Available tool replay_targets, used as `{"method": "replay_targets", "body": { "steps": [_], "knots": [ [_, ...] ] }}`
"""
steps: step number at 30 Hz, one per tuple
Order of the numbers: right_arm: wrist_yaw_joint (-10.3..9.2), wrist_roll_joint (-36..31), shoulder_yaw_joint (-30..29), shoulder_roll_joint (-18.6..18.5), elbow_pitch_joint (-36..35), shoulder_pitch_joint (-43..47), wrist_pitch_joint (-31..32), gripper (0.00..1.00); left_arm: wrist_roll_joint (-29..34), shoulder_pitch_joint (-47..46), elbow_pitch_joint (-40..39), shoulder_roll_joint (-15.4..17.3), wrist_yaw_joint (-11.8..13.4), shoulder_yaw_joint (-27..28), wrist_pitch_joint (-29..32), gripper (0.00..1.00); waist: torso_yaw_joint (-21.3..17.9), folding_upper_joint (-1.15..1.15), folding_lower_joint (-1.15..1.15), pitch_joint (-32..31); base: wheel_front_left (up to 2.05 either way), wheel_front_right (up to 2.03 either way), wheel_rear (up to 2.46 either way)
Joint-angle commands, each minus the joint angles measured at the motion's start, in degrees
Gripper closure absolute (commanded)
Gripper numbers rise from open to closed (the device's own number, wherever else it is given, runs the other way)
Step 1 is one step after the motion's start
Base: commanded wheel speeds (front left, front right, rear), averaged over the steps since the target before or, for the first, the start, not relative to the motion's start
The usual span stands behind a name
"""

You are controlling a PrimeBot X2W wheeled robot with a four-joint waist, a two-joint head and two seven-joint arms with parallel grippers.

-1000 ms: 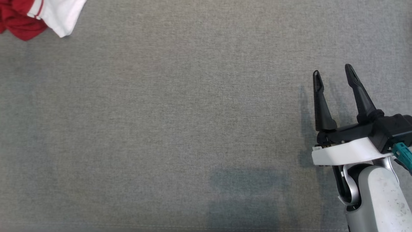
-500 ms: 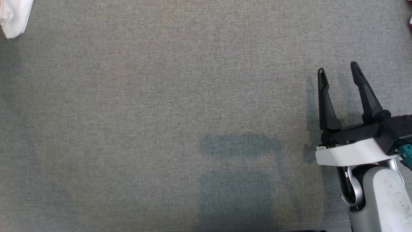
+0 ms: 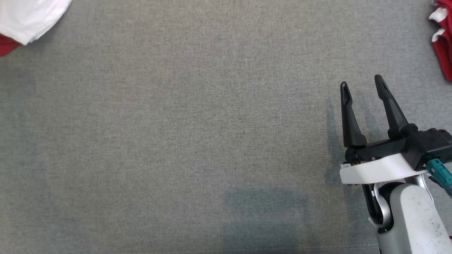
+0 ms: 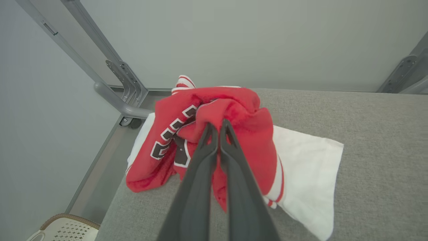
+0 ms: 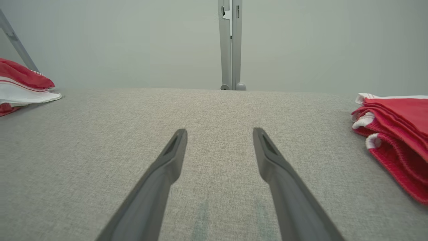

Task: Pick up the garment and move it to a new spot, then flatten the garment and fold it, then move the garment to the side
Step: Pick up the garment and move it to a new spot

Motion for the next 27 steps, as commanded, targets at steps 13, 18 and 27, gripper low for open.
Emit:
{"method": "replay_targets", "body": {
  "steps": [13, 18, 27],
  "knots": [
    [-0.09, 3.7, 0.2, -0.1, 6.5, 1.7, -3.1, 0.00, -3.9, -0.1, -12.4, 2.2, -0.1, -12.8, 0.4, 1.00, -2.9, 0.08, 0.00, -15.1, 0.00, 0.00, 0.00],
    [-0.09, 4.9, 0.0, -0.1, 7.8, 2.7, -3.8, 0.00, -6.2, 0.1, -18.0, 3.0, -0.1, -16.9, 1.6, 1.00, -4.3, 0.08, 0.00, -18.4, 0.00, 0.00, 0.00],
    [-0.09, 6.0, -1.1, -0.1, 9.5, 4.4, -4.6, 0.00, -10.7, 1.5, -31.3, 2.2, -0.1, -24.8, 3.2, 1.00, -7.5, 0.08, 0.00, -21.9, 0.00, 0.00, 0.00]
  ]
}}
